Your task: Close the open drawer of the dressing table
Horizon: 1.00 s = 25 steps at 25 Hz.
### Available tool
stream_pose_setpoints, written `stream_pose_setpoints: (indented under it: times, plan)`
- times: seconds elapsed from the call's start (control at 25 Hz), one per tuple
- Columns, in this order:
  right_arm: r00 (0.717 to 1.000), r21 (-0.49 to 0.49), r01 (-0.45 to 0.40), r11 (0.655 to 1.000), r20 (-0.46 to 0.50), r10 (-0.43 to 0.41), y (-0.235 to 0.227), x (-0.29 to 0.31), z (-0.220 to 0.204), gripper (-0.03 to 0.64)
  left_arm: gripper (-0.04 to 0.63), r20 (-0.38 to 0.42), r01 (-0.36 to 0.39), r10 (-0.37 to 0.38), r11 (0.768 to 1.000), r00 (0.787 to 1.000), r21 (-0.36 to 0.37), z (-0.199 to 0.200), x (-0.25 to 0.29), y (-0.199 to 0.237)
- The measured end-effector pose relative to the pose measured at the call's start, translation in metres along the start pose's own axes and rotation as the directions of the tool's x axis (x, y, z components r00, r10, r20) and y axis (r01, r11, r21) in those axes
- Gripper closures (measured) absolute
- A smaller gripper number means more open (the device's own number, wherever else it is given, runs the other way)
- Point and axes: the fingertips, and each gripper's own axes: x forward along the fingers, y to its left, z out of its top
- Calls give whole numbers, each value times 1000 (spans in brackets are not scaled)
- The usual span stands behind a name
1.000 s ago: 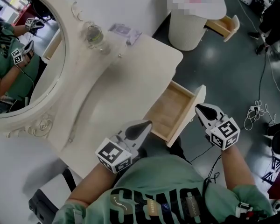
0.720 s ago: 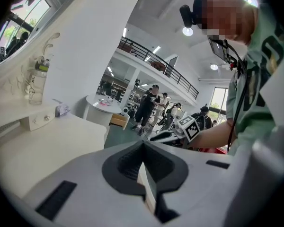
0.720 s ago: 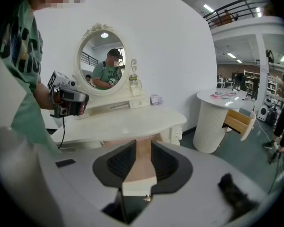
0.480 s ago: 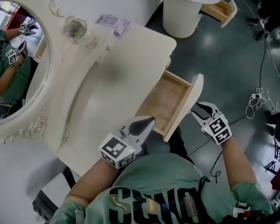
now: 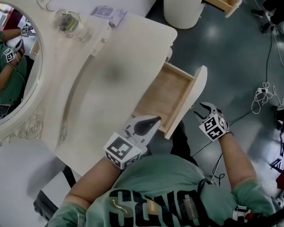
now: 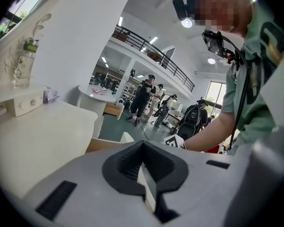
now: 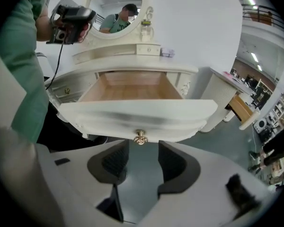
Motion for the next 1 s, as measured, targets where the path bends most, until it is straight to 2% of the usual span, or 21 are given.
stream_pose_setpoints:
  times: [0.2, 0.52, 0.64, 1.0]
  plan:
    - [999, -25, -21, 999, -31, 20, 9, 24, -13, 419, 592, -18, 3, -3, 1000, 1000, -9, -13, 1, -6]
    - [999, -69, -12, 998, -54, 8, 12, 44, -3, 419, 592, -32, -13, 12, 1000, 999, -24, -24, -4, -4]
    - [998, -70, 9, 998, -54, -13, 8, 48, 0, 468, 592, -24, -15, 14, 1000, 1000, -28, -24, -6, -3]
    - [998, -83, 23, 996, -55, -28, 8, 49, 8, 476, 592, -7, -21, 21, 999, 1000, -41, -24, -12, -3]
